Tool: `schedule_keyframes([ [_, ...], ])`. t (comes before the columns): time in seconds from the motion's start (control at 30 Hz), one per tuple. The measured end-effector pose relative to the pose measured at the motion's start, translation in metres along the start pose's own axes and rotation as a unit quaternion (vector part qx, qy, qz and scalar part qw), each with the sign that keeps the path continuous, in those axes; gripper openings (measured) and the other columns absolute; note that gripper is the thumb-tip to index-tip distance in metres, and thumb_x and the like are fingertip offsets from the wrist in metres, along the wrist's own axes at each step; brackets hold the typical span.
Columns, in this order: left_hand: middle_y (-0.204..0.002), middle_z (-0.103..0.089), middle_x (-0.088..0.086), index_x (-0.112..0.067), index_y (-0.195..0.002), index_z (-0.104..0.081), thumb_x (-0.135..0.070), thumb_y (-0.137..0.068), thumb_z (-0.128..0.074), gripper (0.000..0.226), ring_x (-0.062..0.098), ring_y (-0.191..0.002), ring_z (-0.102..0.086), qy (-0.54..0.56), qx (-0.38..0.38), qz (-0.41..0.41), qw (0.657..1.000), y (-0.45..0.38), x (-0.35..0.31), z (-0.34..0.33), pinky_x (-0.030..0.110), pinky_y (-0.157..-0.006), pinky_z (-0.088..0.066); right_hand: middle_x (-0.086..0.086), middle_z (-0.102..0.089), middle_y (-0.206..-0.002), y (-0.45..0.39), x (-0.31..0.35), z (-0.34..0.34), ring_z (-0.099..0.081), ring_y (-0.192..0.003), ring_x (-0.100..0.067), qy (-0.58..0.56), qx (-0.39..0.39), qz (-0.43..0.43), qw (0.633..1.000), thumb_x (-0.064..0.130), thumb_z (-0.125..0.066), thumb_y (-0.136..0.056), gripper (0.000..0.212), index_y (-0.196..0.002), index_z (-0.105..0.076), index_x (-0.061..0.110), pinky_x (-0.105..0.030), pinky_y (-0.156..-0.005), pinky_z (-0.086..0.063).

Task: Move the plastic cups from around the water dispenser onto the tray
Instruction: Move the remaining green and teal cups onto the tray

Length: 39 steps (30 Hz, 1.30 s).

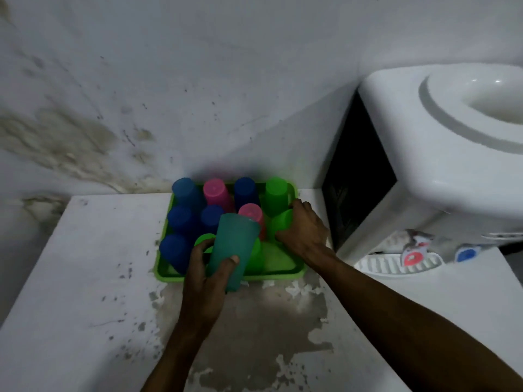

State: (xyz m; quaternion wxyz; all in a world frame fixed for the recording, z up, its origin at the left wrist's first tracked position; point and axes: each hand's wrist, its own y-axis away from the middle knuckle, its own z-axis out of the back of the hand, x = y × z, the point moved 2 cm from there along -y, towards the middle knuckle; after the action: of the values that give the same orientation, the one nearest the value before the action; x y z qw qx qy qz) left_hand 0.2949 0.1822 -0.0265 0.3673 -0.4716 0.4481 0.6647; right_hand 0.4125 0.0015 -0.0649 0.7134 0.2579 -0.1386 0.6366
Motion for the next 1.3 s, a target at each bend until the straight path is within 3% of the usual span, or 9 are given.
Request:
schedule_keyframes([
  [0.17,-0.107,-0.054,-0.013,-0.034,-0.1,-0.05,-0.038,-0.065,-0.072,0.041,0.005,-0.096,-0.057,-0.033,-0.033,-0.018,0.999,-0.007,-0.002,0.018,0.028,-0.069,-0.053,-0.011,-0.05,-0.127,-0.018,0.002,-0.019,-0.051,-0.113,-0.036,0.041,-0.002,0.01,0.999,0.03,-0.075,-0.066,0.068,-0.123,-0.043,0.014,-0.041,-0.082,-0.045],
  [0.27,-0.102,-0.054,-0.012,-0.025,-0.102,-0.052,-0.035,-0.063,-0.077,0.048,0.004,-0.094,-0.058,-0.057,-0.047,-0.03,0.997,-0.012,-0.002,0.021,0.021,-0.066,-0.054,-0.011,-0.05,-0.127,-0.024,0.003,-0.027,-0.048,-0.114,-0.037,0.037,-0.003,0.011,0.999,0.028,-0.075,-0.067,0.066,-0.122,-0.043,0.014,-0.043,-0.083,-0.045],
  [0.37,-0.102,-0.052,-0.009,-0.016,-0.108,-0.051,-0.019,-0.07,-0.083,0.05,0.004,-0.092,-0.056,-0.074,-0.05,-0.04,0.995,-0.016,-0.003,0.017,0.01,-0.064,-0.051,-0.011,-0.049,-0.129,-0.028,0.003,-0.032,-0.047,-0.115,-0.037,0.032,-0.009,0.011,0.999,0.025,-0.074,-0.069,0.065,-0.125,-0.041,0.015,-0.044,-0.084,-0.045],
  [0.53,-0.102,-0.051,-0.014,-0.021,-0.107,-0.049,-0.019,-0.065,-0.085,0.056,0.001,-0.09,-0.055,-0.09,-0.052,-0.061,0.993,-0.018,-0.018,0.002,0.007,-0.062,-0.049,-0.01,-0.045,-0.13,-0.023,-0.011,-0.028,-0.046,-0.119,-0.034,0.003,-0.016,0.006,1.0,0.031,-0.077,-0.068,0.082,-0.136,-0.032,0.02,-0.045,-0.084,-0.046],
  [0.67,-0.098,-0.049,-0.019,-0.024,-0.106,-0.046,-0.022,-0.059,-0.088,0.063,-0.016,-0.086,-0.051,-0.142,-0.02,-0.106,0.984,-0.015,-0.033,-0.018,0.004,-0.059,-0.044,-0.009,-0.045,-0.128,0.0,-0.038,-0.02,-0.048,-0.117,-0.033,-0.046,-0.038,0.002,0.998,0.022,-0.078,-0.063,0.08,-0.131,-0.036,0.02,-0.045,-0.082,-0.05],
  [0.8,-0.097,-0.058,-0.008,-0.022,-0.109,-0.047,-0.031,-0.054,-0.088,0.069,0.007,-0.083,-0.059,-0.256,0.033,-0.139,0.956,-0.017,-0.033,-0.051,0.023,-0.064,-0.054,-0.009,-0.048,-0.131,0.03,-0.07,-0.017,-0.052,-0.114,-0.031,-0.1,-0.046,-0.007,0.994,0.016,-0.082,-0.063,0.081,-0.133,-0.041,0.019,-0.042,-0.088,-0.052],
  [0.93,-0.117,-0.057,0.01,-0.014,-0.121,-0.048,-0.038,-0.056,-0.084,0.078,0.029,-0.103,-0.055,-0.413,0.064,-0.172,0.892,-0.02,-0.014,-0.09,0.034,-0.076,-0.048,-0.006,-0.052,-0.123,0.056,-0.095,-0.011,-0.056,-0.106,-0.025,-0.147,-0.051,0.001,0.988,0.009,-0.079,-0.064,0.069,-0.126,-0.048,0.018,-0.039,-0.083,-0.053],
  [1.07,-0.13,-0.047,0.014,-0.01,-0.128,-0.045,-0.031,-0.062,-0.081,0.078,0.033,-0.117,-0.046,-0.469,0.066,-0.173,0.864,-0.022,-0.003,-0.111,0.045,-0.084,-0.052,0.003,-0.055,-0.113,0.072,-0.104,-0.007,-0.056,-0.096,-0.013,-0.167,-0.042,0.012,0.985,0.014,-0.079,-0.069,0.059,-0.122,-0.053,0.02,-0.027,-0.077,-0.049],
  [1.3,-0.127,-0.05,0.017,-0.009,-0.125,-0.047,-0.022,-0.073,-0.076,0.061,0.034,-0.117,-0.047,-0.532,0.078,-0.115,0.835,-0.034,0.007,-0.129,0.044,-0.081,-0.054,-0.001,-0.059,-0.107,0.088,-0.111,-0.001,-0.059,-0.093,-0.018,-0.183,-0.031,0.01,0.983,0.014,-0.076,-0.075,0.048,-0.118,-0.056,0.019,-0.029,-0.076,-0.05],
])
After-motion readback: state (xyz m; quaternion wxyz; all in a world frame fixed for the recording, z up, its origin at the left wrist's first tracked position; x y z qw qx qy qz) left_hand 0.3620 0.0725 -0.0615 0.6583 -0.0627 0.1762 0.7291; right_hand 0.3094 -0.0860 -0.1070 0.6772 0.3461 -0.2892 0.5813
